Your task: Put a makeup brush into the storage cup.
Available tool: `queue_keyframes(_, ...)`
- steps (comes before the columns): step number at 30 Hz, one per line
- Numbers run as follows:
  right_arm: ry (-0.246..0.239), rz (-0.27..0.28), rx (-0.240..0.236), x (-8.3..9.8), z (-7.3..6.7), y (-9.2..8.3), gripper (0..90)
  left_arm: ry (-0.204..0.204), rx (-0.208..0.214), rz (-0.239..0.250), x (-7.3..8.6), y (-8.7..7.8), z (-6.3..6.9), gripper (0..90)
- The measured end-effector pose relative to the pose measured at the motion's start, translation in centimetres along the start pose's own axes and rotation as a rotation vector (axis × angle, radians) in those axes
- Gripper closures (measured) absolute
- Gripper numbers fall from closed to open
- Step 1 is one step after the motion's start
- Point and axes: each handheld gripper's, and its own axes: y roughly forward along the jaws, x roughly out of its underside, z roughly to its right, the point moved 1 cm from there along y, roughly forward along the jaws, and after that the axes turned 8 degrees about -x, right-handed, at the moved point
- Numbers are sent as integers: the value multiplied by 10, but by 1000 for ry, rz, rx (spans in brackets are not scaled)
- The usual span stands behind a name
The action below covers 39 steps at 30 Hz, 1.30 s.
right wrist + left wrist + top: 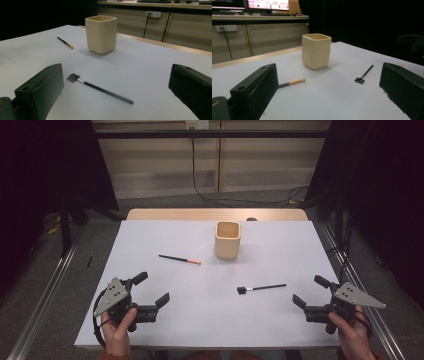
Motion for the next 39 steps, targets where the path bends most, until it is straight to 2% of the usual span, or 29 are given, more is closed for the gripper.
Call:
queue_keyframes(3, 1, 0, -3, 0, -1, 0, 0, 0, 16, -17, -1, 4, 0, 22)
queue_keyframes(5, 4, -1, -3, 0, -1, -1, 0, 15, 32, -37, -3, 7, 0, 22)
queue_keyframes(9, 5, -2, -12, 0, -2, 0, 0, 35, 16, -28, -8, 12, -3, 25)
queue_keyframes(10, 5, -3, -12, 0, -2, 0, 0, 30, 14, -29, -8, 13, -4, 24)
queue_keyframes(12, 10, -3, -19, 1, -2, 0, 0, 13, 18, -29, -10, 17, -7, 24)
queue_keyframes(16, 13, -11, -25, 1, -1, 1, 0, 36, 21, -43, -12, 26, -12, 24)
queue_keyframes(19, 12, -13, -32, 1, -1, 1, 0, 33, 26, -53, -14, 33, -17, 25)
queue_keyframes(22, 13, -15, -33, 1, -2, 2, 0, 16, 7, -67, -17, 38, -23, 23)
queue_keyframes(24, 14, -18, -35, 2, -2, 1, 0, 33, -7, -66, -20, 40, -25, 23)
queue_keyframes(27, 23, -20, -27, 2, -1, 1, 0, 2, 3, -55, -23, 44, -29, 22)
queue_keyframes(32, 20, -19, -25, 2, -1, 1, 0, 14, 7, -80, -27, 58, -32, 17)
queue_keyframes(33, 20, -19, -26, 2, -1, 1, 0, 12, 10, -73, -28, 60, -33, 17)
queue_keyframes(34, 21, -20, -28, 2, -1, 1, 0, 5, 2, -73, -30, 61, -34, 17)
queue_keyframes(36, 20, -21, -28, 2, -1, 0, 0, 15, -27, -84, -32, 64, -37, 17)
queue_keyframes(39, 24, -19, -29, 2, -1, 0, 0, 18, -34, -90, -36, 66, -39, 17)
